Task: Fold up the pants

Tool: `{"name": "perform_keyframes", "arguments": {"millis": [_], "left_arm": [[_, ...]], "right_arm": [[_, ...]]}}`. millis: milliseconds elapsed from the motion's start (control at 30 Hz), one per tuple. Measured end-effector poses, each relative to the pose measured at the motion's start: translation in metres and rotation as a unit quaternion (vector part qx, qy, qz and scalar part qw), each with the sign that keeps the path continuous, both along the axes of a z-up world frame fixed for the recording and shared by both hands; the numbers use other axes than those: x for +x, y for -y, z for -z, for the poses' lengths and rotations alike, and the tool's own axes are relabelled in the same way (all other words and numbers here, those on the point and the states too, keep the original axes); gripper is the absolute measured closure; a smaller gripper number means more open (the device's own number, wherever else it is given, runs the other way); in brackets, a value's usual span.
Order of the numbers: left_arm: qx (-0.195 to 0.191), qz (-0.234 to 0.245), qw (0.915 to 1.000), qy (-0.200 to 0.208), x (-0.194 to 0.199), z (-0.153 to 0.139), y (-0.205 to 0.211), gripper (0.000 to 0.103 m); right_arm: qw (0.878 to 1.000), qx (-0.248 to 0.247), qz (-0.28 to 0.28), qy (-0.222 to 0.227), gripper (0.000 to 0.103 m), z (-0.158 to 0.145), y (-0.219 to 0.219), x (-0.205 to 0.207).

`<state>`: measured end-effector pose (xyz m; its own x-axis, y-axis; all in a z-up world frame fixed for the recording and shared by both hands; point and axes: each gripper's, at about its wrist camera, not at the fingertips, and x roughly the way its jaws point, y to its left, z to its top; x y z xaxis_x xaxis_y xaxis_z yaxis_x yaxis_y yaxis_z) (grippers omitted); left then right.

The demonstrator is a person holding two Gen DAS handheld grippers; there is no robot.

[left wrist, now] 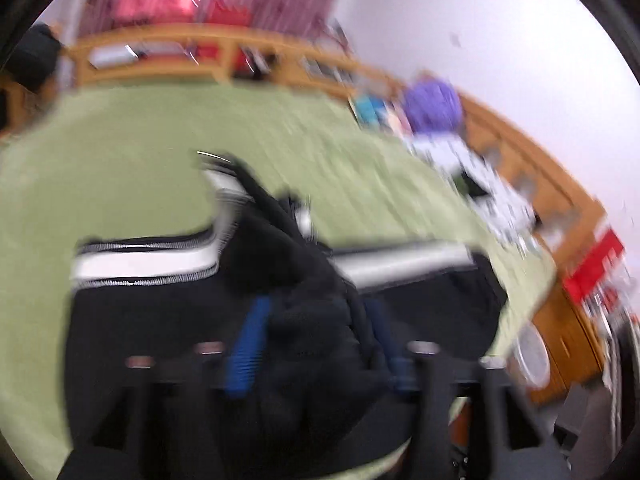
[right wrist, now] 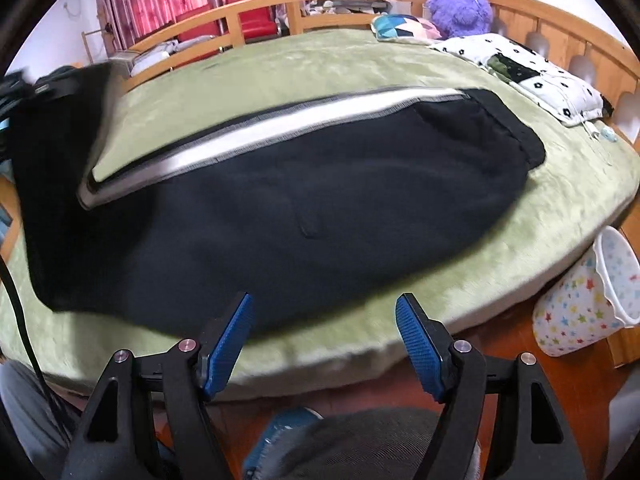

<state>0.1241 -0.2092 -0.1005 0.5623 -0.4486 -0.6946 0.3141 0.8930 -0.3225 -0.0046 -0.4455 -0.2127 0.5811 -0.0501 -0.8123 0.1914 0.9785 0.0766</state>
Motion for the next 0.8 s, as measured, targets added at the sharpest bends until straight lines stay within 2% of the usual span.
{"name": "perform_keyframes", "arguments": {"millis": [67, 133, 200, 400, 533, 633, 667, 700, 733, 800], "left_arm": [[-0.006, 0.006, 0.9994, -0.034, -0.001, 0.019, 0.002, 0.042], [-0.005, 0.005, 0.9989, -0.047, -0.004, 0.026, -0.01, 0.04], [-0.009, -0.006, 0.9987, -0.05, -0.008, 0.028, -0.033, 0.031], [0.015, -0.104, 0.9938, -0.036, -0.023, 0.042, -0.12, 0.029], [0.058, -0.149, 0.9862, -0.042, -0.035, 0.059, -0.159, 0.029], [0.052, -0.153, 0.9856, -0.051, -0.044, 0.071, -0.18, 0.029], [0.048, -0.154, 0.9853, -0.057, -0.045, 0.076, -0.185, 0.029], [0.046, -0.156, 0.9847, -0.062, -0.047, 0.08, -0.189, 0.03], [0.045, -0.157, 0.9842, -0.069, -0.047, 0.084, -0.191, 0.03], [0.041, -0.153, 0.9846, -0.074, -0.05, 0.087, -0.192, 0.03]], "right_arm": [[1.0, 0.011, 0.006, -0.005, 0.03, 0.004, 0.005, -0.005], [0.999, 0.033, 0.008, -0.005, 0.03, 0.007, 0.01, -0.008], [0.998, 0.058, 0.006, 0.003, 0.03, 0.005, 0.011, -0.006], [0.992, 0.115, -0.029, 0.037, 0.03, -0.006, -0.013, 0.03], [0.989, 0.109, -0.07, 0.065, 0.03, -0.016, -0.045, 0.066], [0.99, 0.104, -0.083, 0.052, 0.03, -0.007, -0.064, 0.096], [0.99, 0.103, -0.086, 0.033, 0.034, 0.004, -0.071, 0.108], [0.992, 0.094, -0.084, 0.009, 0.065, 0.012, -0.078, 0.116], [0.992, 0.092, -0.09, -0.004, 0.084, 0.016, -0.08, 0.118], [0.993, 0.045, -0.106, 0.029, 0.085, 0.003, -0.093, 0.103]]}}
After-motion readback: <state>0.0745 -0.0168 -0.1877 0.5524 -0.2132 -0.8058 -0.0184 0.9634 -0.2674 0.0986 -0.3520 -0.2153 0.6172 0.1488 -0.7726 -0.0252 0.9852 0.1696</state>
